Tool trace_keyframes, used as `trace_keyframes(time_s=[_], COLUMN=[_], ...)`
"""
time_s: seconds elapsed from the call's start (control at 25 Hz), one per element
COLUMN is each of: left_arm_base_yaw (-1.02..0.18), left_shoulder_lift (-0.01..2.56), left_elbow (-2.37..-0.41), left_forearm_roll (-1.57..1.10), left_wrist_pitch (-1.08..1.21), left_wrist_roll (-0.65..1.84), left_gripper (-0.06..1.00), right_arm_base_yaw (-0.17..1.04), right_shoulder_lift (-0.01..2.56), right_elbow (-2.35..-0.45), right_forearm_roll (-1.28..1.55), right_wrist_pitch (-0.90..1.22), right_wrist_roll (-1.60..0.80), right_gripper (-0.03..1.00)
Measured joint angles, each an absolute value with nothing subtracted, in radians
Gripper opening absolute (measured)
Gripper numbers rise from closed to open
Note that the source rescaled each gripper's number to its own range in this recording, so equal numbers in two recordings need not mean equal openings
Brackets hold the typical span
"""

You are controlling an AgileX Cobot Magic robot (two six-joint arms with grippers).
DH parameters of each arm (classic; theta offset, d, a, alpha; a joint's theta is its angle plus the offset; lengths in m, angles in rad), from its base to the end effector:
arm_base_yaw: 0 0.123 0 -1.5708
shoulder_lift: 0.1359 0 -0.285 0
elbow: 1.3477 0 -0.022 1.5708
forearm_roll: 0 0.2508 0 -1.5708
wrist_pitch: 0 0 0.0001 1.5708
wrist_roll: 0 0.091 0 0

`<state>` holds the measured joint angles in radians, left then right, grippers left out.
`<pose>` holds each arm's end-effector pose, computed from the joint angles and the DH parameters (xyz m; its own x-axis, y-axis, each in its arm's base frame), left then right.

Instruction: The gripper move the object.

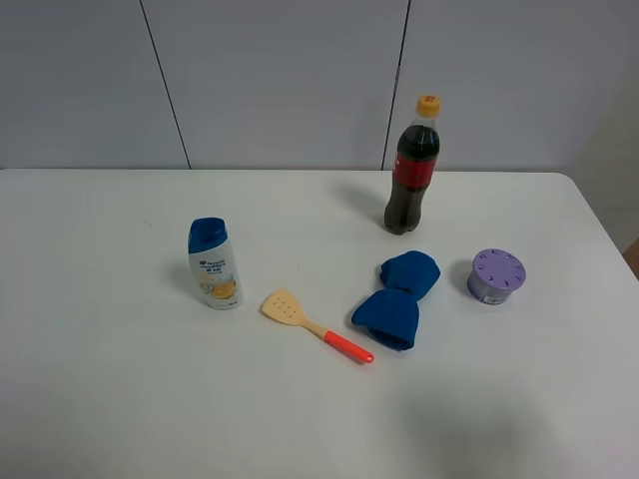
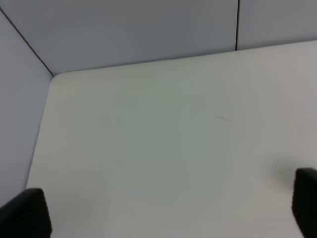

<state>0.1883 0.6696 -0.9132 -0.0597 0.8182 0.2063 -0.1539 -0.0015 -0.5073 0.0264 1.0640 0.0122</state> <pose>0.1117 0.0172 0.3882 -0.4776 0.0765 -0.8752 -0.0715 0.9895 0.1255 -0.0057 0.0030 0.2791 -0.4422 0.0939 -0.8920 0.1440 0.9890 0.0327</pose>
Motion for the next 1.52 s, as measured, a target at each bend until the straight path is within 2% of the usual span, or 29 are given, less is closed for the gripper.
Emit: trace_keyframes(time_s=[0.32,0.64,1.08,1.52], left_arm_base_yaw=[0.188,0.189,0.189,0.189], left_shoulder_lift=[0.265,0.030,-0.004,-0.004], left_elbow=[-0.718,-0.628,-0.510,-0.509], left_forearm_roll=[-0.034,-0.059,-0.081,-0.082], left_wrist_pitch=[0.903,0.990,1.055,1.054], left_wrist_roll=[0.152,0.148,0.143,0.132], left_gripper=[1.00,1.00,1.00,1.00], right_arm_base_yaw=[-0.154,-0.154,-0.154,-0.154], right_shoulder_lift=[-0.002,-0.002,-0.002,-0.002], right_elbow=[-0.507,-0.507,-0.507,-0.507], right_forearm_roll=[0.026,0.026,0.026,0.026], right_wrist_pitch=[1.064,1.064,1.064,1.064], right_wrist_roll=[0.012,0.012,0.012,0.012], right_gripper=[1.00,1.00,1.00,1.00])
